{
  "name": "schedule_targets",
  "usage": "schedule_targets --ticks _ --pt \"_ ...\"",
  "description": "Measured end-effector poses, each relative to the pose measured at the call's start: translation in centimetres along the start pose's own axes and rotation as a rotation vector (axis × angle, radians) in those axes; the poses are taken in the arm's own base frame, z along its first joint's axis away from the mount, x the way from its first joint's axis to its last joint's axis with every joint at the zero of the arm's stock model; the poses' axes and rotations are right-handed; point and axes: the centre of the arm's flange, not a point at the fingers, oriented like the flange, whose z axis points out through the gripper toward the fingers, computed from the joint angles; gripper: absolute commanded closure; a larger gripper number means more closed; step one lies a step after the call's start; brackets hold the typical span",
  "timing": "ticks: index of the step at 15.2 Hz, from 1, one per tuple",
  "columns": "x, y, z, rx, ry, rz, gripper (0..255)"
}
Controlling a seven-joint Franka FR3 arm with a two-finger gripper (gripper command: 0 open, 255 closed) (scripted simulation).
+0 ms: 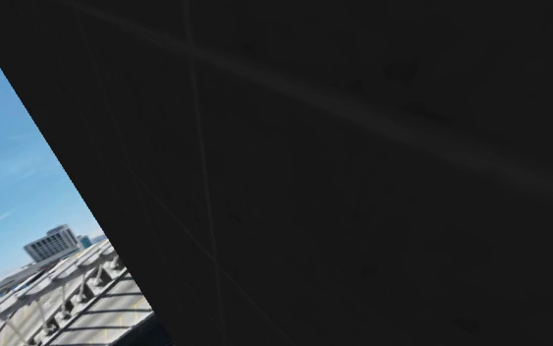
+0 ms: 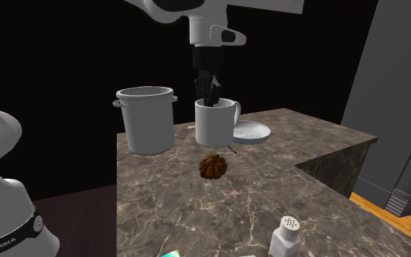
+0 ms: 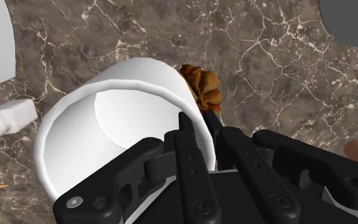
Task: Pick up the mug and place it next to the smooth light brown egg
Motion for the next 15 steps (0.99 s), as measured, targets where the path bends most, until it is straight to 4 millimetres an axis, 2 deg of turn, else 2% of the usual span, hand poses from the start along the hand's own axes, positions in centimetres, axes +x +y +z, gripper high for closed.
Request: schedule_targets --ticks 15 --pt "3.9 -19.2 -0.2 -0.001 -0.001 0.0 255"
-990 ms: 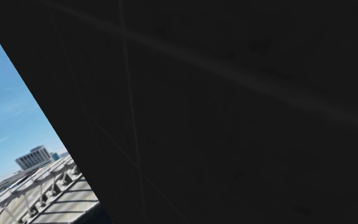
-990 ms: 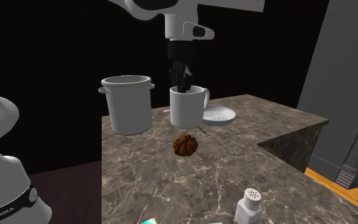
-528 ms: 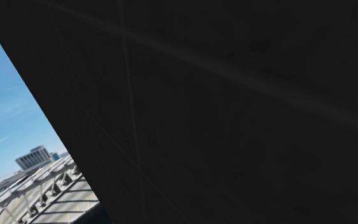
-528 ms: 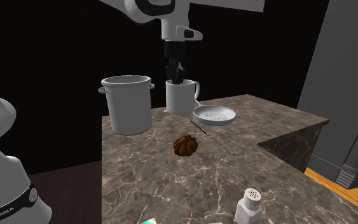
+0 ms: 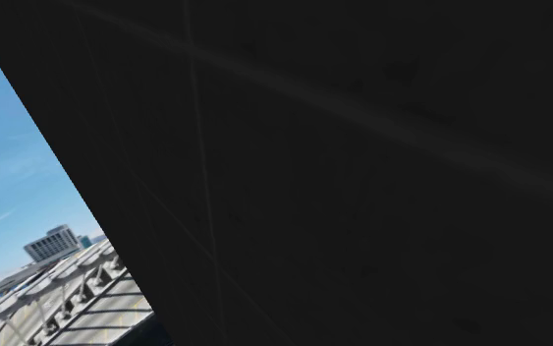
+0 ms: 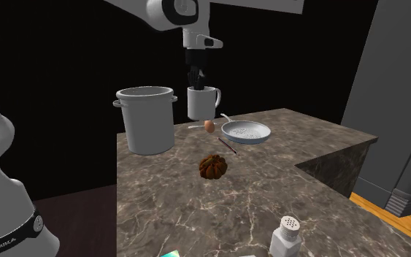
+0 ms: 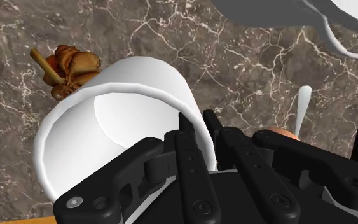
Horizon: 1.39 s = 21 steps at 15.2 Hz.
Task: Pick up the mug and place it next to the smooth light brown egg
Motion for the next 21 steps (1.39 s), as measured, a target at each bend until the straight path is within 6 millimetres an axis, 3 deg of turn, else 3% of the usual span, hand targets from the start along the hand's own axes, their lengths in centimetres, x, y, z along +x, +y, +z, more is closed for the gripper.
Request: schedule_targets --ticks 8,11,21 --pt "1.7 -10.8 -0.3 0.0 0.001 -0.001 255" --pt "2.3 -13.7 -0.1 0.0 0.0 0.0 255" --pt "2.4 -14.3 5.0 0.0 0.0 0.001 255"
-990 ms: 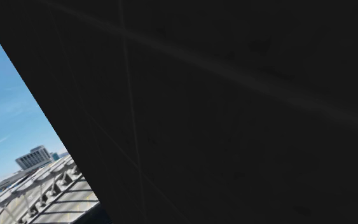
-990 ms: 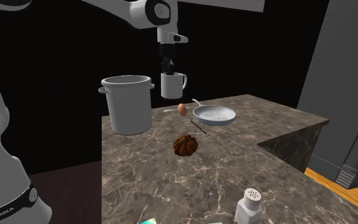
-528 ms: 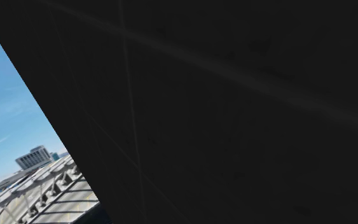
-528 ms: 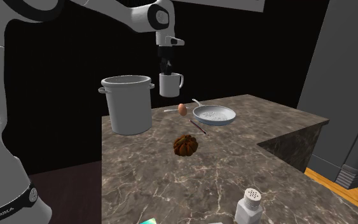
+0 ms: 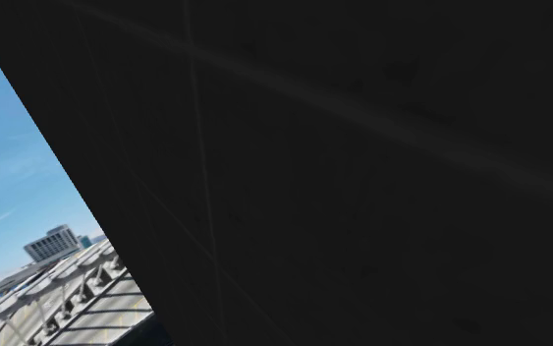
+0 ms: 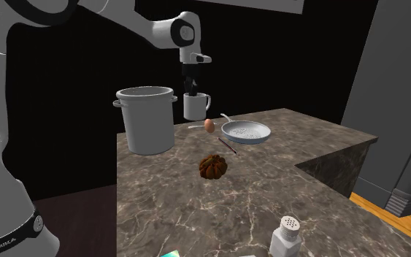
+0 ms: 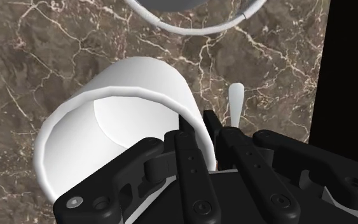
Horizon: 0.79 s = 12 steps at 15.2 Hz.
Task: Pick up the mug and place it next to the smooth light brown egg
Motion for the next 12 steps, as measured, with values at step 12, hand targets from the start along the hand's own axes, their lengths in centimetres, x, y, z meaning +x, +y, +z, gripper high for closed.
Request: schedule_targets --ticks 12 --pt "0.1 0.0 6.4 0.0 0.0 0.0 255"
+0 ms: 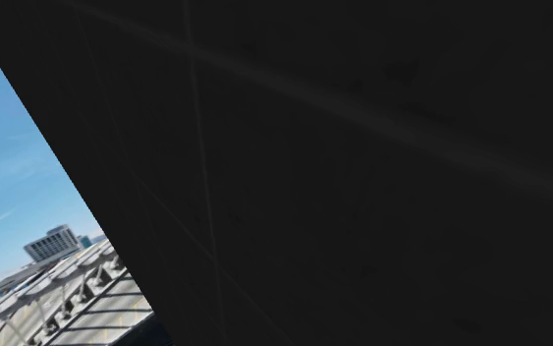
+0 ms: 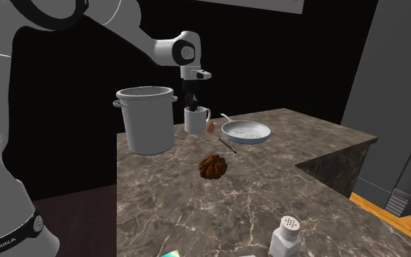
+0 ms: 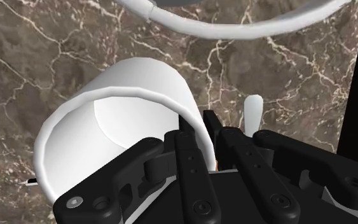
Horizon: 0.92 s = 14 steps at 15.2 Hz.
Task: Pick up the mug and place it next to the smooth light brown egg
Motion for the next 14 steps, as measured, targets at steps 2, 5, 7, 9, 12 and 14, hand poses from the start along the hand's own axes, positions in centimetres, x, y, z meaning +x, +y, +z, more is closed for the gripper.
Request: schedule_targets --ticks 2,5,7,9,12,14 --pt "0.1 0.0 0.9 0.0 0.0 0.0 255" --pt "0.0 0.0 2.7 0.0 0.0 0.0 255" --pt "0.1 0.0 3.6 0.0 0.0 0.0 255" --pt "0.0 0.0 4.4 0.0 0.0 0.0 255" --pt "0.0 0.0 4.6 0.0 0.0 0.0 255" --pt "0.0 0.0 4.7 0.0 0.0 0.0 255"
